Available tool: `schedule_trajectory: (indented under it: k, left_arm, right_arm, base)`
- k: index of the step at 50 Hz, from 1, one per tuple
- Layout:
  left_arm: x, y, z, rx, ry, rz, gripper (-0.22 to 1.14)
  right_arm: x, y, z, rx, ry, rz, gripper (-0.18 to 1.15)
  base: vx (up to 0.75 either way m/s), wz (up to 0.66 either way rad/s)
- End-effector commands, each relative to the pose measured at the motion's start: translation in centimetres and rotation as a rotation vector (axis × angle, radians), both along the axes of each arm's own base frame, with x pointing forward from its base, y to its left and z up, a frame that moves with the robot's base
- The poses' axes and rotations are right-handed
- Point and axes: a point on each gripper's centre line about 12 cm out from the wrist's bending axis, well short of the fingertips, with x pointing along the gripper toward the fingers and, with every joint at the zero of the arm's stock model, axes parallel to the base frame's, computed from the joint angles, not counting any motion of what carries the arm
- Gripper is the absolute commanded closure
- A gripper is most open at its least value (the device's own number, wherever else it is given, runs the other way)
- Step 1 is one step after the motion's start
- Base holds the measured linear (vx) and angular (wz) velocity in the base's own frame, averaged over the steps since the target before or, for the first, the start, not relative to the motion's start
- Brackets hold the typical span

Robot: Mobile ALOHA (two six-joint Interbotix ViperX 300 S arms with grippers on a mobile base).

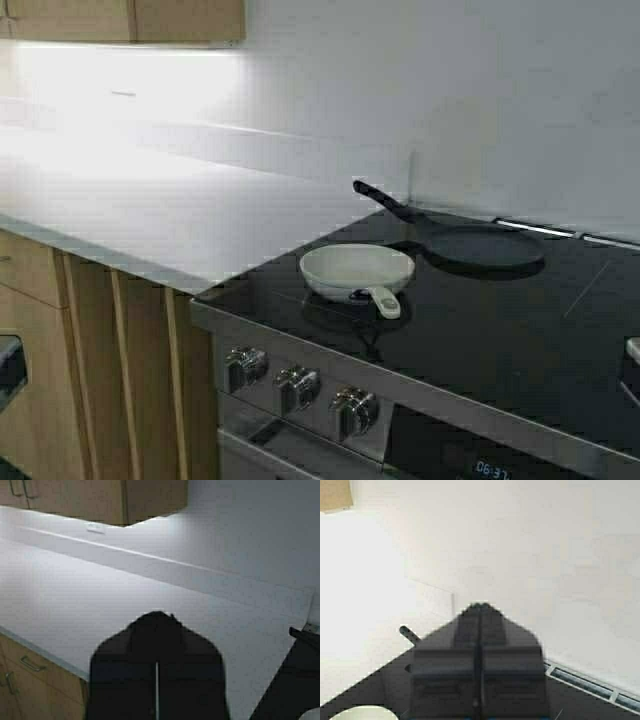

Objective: Wash the pan

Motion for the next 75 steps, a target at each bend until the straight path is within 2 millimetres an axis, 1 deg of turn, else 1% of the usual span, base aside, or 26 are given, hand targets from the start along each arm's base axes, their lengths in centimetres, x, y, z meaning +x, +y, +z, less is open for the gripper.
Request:
schedule_trajectory:
  k: [1, 3, 5, 6, 13, 15, 16, 23, 31, 37, 43, 48, 60, 67, 72, 75]
  left_arm:
    - [-0.5, -0.1, -0.4, -0.040, 0.003, -0.009, 0.91]
    - [-0.7, -0.1, -0.2, -0.067, -0.009, -0.013, 0.79]
    - [-0.9, -0.2, 0.0, -0.090, -0.020, -0.017, 0.65]
    - [-0.9, -0.2, 0.1, -0.108, -0.023, -0.020, 0.53]
    - [-0.7, -0.3, -0.4, -0.173, 0.003, -0.034, -0.04]
    - [-0.5, -0.6, -0.5, -0.197, 0.012, -0.048, -0.14]
    - [-0.4, -0.8, -0.5, -0.211, 0.018, -0.060, -0.16]
    - [0.3, -2.8, -1.3, -0.310, 0.080, -0.160, -0.07]
    - [1.4, -5.5, -2.9, -0.350, 0.167, -0.262, -0.07]
    - [2.4, -7.1, -4.4, -0.368, 0.217, -0.311, -0.07]
    - [3.2, -8.5, -6.1, -0.455, 0.259, -0.352, -0.07]
    - [3.8, -9.6, -7.9, -0.531, 0.288, -0.387, -0.07]
    - [5.6, -11.7, -12.5, -0.592, 0.395, -0.468, -0.07]
    - [6.8, -12.8, -14.8, -0.675, 0.427, -0.512, -0.07]
    - [7.7, -13.7, -16.8, -0.736, 0.457, -0.542, -0.07]
    - [8.3, -14.2, -18.4, -0.768, 0.490, -0.556, -0.07]
  right_arm:
    - [-0.1, 0.2, -0.4, 0.003, 0.009, 0.008, 0.89]
    - [-0.1, 0.2, -0.5, 0.006, 0.012, 0.008, 0.87]
    - [-0.1, 0.1, -0.6, 0.012, 0.017, 0.008, 0.88]
    - [-0.1, 0.1, -0.5, 0.014, 0.015, 0.007, 0.89]
    - [-0.1, 0.2, -0.6, 0.023, 0.017, 0.009, 0.90]
    - [0.0, 0.1, -0.7, 0.024, 0.020, 0.009, 0.90]
    - [0.0, 0.2, -0.7, 0.023, 0.020, 0.009, 0.90]
    - [0.0, 0.2, -0.8, 0.021, 0.026, 0.009, 0.90]
    - [0.0, 0.1, -0.9, 0.021, 0.028, 0.008, 0.90]
    - [0.1, 0.2, -1.2, 0.027, 0.038, 0.009, 0.90]
    - [0.2, 0.2, -1.2, 0.027, 0.041, 0.009, 0.90]
    - [0.1, 0.2, -1.3, 0.027, 0.043, 0.011, 0.90]
    - [0.1, 0.2, -1.5, 0.027, 0.049, 0.014, 0.90]
    - [0.1, 0.5, -1.5, 0.024, 0.051, 0.028, 0.90]
    - [0.1, 0.5, -1.6, 0.024, 0.051, 0.028, 0.90]
    - [0.1, 0.5, -1.6, 0.024, 0.052, 0.028, 0.90]
  base:
    - [0.00, 0.00]
    - [0.00, 0.00]
    - [0.00, 0.00]
    - [0.00, 0.00]
    - [0.00, 0.00]
    - [0.00, 0.00]
    - [0.00, 0.00]
    - [0.00, 0.00]
    - [0.00, 0.00]
    - [0.00, 0.00]
    - [0.00, 0.00]
    - [0.00, 0.00]
    - [0.00, 0.00]
    - [0.00, 0.00]
    - [0.00, 0.00]
    - [0.00, 0.00]
